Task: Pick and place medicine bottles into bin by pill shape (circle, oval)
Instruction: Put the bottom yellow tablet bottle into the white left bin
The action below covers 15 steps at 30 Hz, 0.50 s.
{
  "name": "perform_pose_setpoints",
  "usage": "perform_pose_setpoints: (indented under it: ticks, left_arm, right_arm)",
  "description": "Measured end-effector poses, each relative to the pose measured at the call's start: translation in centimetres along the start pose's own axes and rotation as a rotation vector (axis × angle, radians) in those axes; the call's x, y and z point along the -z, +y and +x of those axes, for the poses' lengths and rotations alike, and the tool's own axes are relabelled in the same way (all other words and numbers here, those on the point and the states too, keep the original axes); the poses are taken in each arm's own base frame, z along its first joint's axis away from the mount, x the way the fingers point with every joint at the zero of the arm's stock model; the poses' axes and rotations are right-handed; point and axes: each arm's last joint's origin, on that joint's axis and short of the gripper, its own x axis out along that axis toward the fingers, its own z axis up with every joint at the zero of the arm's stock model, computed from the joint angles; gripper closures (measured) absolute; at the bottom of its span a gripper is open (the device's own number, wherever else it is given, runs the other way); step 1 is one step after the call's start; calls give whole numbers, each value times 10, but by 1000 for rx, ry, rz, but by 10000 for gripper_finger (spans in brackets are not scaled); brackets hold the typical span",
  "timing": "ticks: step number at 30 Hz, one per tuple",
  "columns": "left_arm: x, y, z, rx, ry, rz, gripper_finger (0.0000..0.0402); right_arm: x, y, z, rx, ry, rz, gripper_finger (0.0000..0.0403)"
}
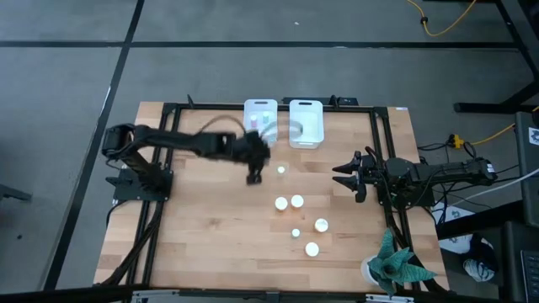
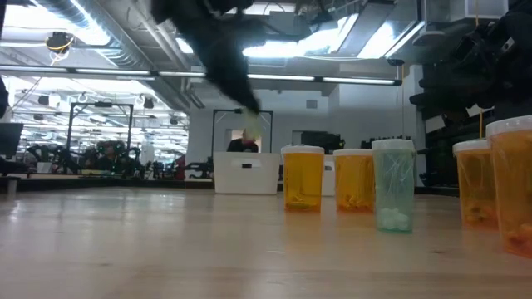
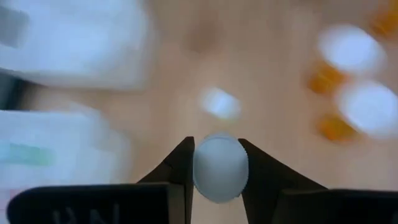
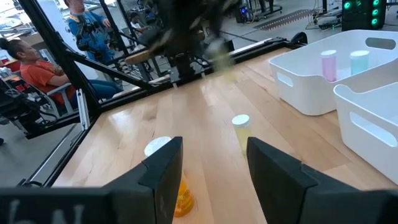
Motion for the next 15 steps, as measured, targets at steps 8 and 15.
perform_pose_setpoints:
  ticks: [8, 15]
  left_arm:
    - [-33, 103, -1, -135, -70, -158, 324]
    - [-12, 154, 53, -141, 60, -234, 324]
  right_arm:
    - [0, 0, 0, 0, 0, -1, 222]
    - [0, 0, 0, 2, 5, -1, 222]
